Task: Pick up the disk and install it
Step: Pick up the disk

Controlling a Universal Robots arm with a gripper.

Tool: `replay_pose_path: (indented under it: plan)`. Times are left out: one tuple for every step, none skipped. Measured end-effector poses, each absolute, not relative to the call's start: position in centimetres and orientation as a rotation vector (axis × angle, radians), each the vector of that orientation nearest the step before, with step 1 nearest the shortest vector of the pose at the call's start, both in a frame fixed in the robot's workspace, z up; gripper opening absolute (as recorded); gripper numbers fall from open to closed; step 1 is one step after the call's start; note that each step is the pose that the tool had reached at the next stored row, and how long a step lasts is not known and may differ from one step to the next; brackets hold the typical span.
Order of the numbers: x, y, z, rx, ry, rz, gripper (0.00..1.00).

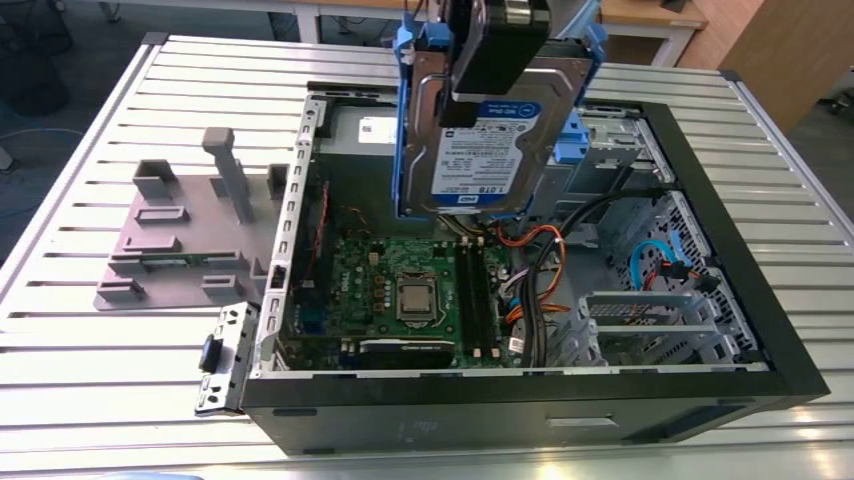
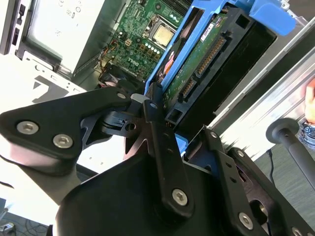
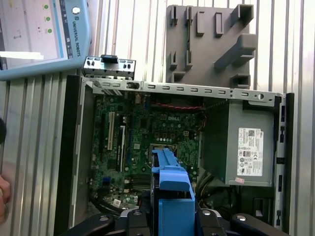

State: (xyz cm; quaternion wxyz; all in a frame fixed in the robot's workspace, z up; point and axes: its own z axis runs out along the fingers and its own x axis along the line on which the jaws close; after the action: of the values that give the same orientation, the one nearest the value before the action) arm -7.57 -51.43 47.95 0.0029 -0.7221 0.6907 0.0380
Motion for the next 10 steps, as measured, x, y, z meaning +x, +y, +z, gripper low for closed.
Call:
replay_pose_path:
  plan:
    - [-7.55, -51.43, 47.95, -2.265, 2.166, 0.119, 0.37]
    - [-7.53, -51.44, 47.95, -2.264, 2.166, 0.119, 0.37]
    - [-7.51, -51.44, 47.95, -2.265, 2.166, 0.119, 0.37]
    - [-7.48, -51.45, 47.95, -2.265, 2.166, 0.119, 0.37]
    - [-7.46, -51.45, 47.95, -2.265, 2.166, 0.119, 0.37]
    - [-7.44, -51.45, 47.94, -2.265, 2.166, 0.119, 0.37]
    - [-7.42, -51.46, 47.94, -2.265, 2.166, 0.119, 0.37]
    - [-7.39, -51.46, 47.94, -2.265, 2.166, 0.119, 0.37]
    - [-7.36, -51.47, 47.94, -2.265, 2.166, 0.119, 0.37]
    - [-7.33, -51.47, 47.94, -2.265, 2.166, 0.119, 0.37]
